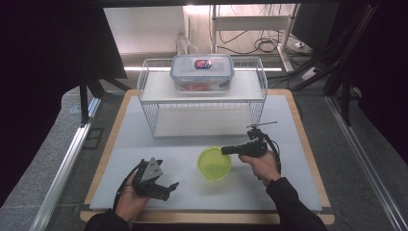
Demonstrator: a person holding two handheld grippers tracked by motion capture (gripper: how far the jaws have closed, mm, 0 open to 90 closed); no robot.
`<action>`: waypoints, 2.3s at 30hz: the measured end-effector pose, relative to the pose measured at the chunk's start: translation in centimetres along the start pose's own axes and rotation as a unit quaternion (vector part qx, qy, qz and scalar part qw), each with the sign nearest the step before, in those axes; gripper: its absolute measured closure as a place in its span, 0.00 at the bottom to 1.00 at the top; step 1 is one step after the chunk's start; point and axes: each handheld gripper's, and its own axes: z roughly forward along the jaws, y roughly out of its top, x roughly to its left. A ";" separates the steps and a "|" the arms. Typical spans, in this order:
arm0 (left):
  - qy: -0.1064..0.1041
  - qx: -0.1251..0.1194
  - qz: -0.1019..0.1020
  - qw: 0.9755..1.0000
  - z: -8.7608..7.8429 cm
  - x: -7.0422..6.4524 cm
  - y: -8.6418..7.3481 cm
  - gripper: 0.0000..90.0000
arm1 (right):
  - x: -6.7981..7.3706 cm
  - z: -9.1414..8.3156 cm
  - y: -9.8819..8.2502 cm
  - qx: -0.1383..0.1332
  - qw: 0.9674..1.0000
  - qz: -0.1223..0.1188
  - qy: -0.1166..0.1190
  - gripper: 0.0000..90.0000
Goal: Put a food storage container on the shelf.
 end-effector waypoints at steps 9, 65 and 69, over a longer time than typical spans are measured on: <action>0.000 0.003 0.001 1.000 0.0 0.0 0.0 0.04 | 1.7 -1.4 1.7 -0.029 0.999 -0.015 0.000 0.94; 0.000 0.011 0.006 1.000 0.2 -0.1 -0.1 0.05 | -3.9 -5.8 0.2 -0.119 0.984 0.031 -0.126 0.90; -0.002 0.013 0.006 1.000 0.3 -0.1 -0.1 0.05 | -5.1 -5.9 -0.5 -0.108 0.982 0.043 -0.145 0.90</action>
